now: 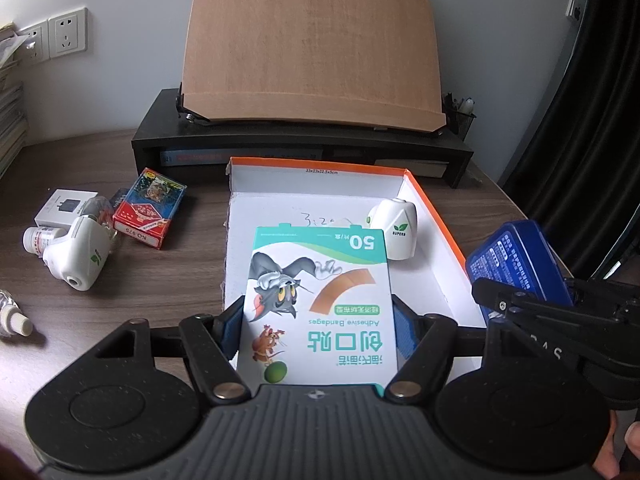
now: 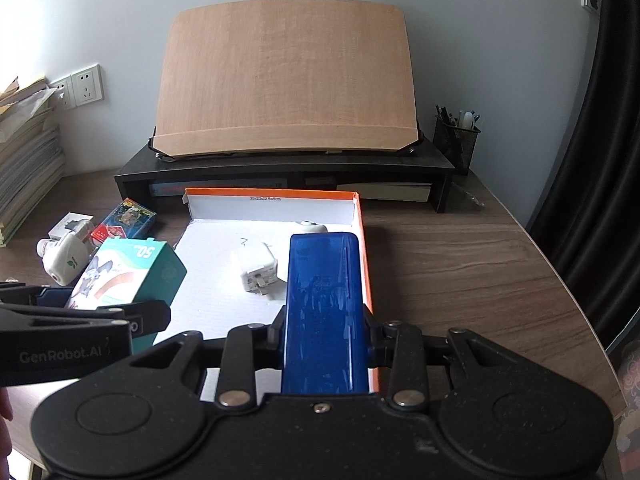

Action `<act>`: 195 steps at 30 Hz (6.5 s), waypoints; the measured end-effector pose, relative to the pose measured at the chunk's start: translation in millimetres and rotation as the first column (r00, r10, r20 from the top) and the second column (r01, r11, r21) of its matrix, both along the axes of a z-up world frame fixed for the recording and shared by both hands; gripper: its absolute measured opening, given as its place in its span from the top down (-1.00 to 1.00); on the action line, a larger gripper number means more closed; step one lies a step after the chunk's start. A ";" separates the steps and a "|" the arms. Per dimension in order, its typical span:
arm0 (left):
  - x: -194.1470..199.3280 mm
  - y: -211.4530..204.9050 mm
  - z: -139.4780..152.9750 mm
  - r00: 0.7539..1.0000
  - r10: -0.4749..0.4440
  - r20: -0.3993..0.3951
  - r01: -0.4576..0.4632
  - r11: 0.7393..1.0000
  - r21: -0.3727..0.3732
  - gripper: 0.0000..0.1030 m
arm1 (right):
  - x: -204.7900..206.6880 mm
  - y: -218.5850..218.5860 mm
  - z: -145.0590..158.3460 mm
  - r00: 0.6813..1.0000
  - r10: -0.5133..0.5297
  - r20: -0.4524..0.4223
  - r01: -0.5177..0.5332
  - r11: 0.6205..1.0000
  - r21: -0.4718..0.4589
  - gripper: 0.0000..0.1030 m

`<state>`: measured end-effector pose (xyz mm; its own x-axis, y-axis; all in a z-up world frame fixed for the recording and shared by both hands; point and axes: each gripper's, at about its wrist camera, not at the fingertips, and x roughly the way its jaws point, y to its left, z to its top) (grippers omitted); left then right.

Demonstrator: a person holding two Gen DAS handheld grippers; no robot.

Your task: Organize rigid objects

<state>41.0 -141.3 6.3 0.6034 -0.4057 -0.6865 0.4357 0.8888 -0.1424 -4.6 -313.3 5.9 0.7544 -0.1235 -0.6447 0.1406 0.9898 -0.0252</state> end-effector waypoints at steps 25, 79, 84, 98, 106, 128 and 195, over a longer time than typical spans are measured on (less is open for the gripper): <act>7.6 18.2 3.0 0.997 -0.014 -0.070 0.012 1.000 -0.026 -0.39 | 7.6 26.7 16.3 0.998 -0.032 -0.045 0.028 0.995 -0.094 0.22; 25.0 13.8 2.2 0.996 -0.064 -0.063 0.061 0.997 -0.038 -0.39 | 16.7 34.0 20.3 0.992 -0.098 -0.084 0.075 0.968 -0.241 0.22; 29.9 8.5 0.8 0.998 -0.039 -0.057 0.037 0.999 -0.035 -0.39 | 23.9 29.4 17.0 0.994 -0.073 -0.085 0.049 0.967 -0.252 0.22; 44.6 7.1 -5.5 0.998 0.012 -0.060 -0.012 1.000 0.000 -0.39 | 48.7 31.6 4.5 0.994 -0.020 -0.109 -0.008 0.969 -0.247 0.22; 43.0 -4.8 -6.2 0.997 0.013 -0.075 -0.013 1.000 -0.001 -0.39 | 51.7 23.8 3.2 0.992 -0.016 -0.125 -0.014 0.971 -0.238 0.22; 29.1 -40.7 -16.1 0.993 0.099 -0.071 -0.098 0.995 0.021 -0.39 | 43.8 -19.3 -4.9 0.991 0.056 -0.124 -0.081 0.974 -0.209 0.22; 46.2 78.4 -7.7 0.969 0.245 -0.039 -0.243 0.968 0.057 -0.83 | 55.1 67.8 2.9 0.991 0.132 0.012 -0.132 0.991 -0.026 -0.47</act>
